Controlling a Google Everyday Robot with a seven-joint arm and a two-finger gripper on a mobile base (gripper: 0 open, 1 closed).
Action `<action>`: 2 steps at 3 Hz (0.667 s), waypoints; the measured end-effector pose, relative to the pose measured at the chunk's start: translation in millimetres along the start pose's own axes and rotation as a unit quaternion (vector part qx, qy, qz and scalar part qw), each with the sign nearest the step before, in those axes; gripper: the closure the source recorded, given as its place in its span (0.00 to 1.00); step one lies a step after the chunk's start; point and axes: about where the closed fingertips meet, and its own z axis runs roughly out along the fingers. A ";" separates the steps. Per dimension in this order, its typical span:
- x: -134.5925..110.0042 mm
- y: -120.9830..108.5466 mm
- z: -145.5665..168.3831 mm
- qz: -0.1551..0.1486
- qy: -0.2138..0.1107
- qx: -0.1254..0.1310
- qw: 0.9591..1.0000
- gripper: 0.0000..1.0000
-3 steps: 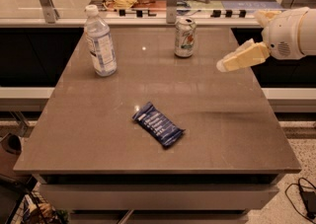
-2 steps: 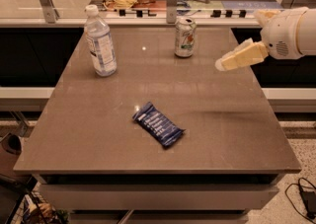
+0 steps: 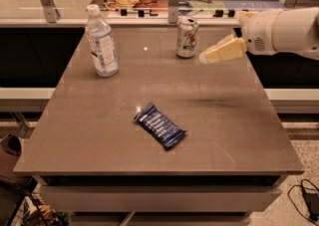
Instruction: Knock 7up can over
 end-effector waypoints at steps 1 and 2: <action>0.3 -7.4 34.4 0.021 -0.027 -0.012 0.999 0.00; 0.2 -14.6 62.2 0.037 -0.055 -0.021 0.998 0.00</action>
Offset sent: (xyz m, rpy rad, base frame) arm 0.0846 0.0384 -0.0328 0.2202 -0.0183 0.0486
